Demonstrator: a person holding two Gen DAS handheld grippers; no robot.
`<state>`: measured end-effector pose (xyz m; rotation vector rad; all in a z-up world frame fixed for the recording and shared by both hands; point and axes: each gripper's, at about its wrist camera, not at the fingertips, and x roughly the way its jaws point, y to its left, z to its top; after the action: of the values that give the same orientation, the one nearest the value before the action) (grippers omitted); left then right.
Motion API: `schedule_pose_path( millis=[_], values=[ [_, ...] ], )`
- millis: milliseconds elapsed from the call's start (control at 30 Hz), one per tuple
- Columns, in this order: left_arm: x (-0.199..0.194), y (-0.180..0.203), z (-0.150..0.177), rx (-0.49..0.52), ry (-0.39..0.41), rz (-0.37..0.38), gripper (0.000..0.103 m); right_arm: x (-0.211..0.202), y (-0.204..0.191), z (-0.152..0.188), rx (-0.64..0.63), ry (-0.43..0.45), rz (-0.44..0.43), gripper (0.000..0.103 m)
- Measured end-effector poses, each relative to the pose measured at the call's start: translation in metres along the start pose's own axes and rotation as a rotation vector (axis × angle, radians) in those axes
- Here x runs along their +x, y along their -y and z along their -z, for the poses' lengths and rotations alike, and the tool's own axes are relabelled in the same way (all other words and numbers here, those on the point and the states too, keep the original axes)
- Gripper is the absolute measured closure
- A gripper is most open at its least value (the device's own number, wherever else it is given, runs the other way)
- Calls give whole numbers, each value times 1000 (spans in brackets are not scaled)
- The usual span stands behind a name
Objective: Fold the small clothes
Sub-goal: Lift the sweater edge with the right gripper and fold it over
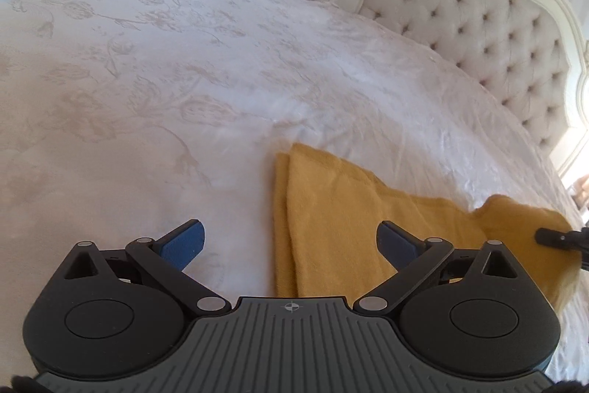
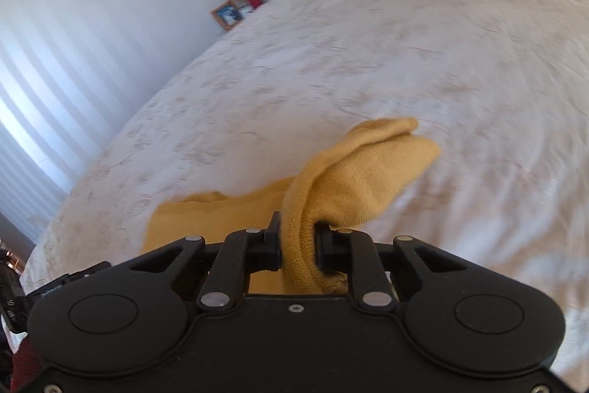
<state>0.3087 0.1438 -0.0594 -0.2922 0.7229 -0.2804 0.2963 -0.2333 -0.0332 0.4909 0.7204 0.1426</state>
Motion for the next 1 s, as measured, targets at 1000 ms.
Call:
schedule_pose_path(
  millis=[1000],
  values=[
    [-4,-48,-15,-180,-6,17,2,120,-163,83,-206,-78,-85,72]
  ],
)
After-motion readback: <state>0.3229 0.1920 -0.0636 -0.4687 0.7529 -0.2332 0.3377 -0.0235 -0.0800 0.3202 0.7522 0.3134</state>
